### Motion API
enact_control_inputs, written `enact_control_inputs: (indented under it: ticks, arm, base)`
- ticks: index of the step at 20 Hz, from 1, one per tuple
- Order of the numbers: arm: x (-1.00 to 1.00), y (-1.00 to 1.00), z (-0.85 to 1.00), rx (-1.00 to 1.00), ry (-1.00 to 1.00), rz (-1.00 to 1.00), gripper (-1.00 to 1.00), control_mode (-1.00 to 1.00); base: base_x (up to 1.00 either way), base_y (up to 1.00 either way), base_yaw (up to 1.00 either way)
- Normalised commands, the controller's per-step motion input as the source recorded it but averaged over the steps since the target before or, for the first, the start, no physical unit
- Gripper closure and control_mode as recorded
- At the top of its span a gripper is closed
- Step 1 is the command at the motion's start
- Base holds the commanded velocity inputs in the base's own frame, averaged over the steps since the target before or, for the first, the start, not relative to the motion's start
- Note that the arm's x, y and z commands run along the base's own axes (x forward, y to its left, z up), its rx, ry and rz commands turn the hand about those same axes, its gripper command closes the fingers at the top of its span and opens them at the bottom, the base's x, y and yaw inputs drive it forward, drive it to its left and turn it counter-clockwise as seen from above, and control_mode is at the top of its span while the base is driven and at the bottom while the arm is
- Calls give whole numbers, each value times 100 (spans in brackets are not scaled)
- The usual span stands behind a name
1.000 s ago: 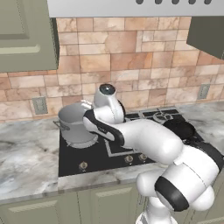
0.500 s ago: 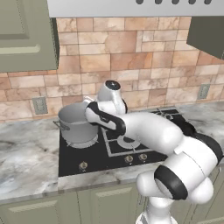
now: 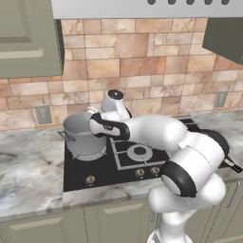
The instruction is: Move the pot and pan from the stove into the sink.
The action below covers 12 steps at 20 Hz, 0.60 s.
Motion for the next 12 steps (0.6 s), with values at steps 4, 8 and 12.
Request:
enact_control_inputs:
  ticks: [4,8,12]
  arm:
    - [46,24,-32,-6,9,-4,-100,-100]
    - [31,18,-37,-8,9,-2,-100,-100]
    - [14,14,-42,-12,5,-2,-100,-100]
  base:
    - [0,0,0]
    - [0,0,0]
    - [0,0,0]
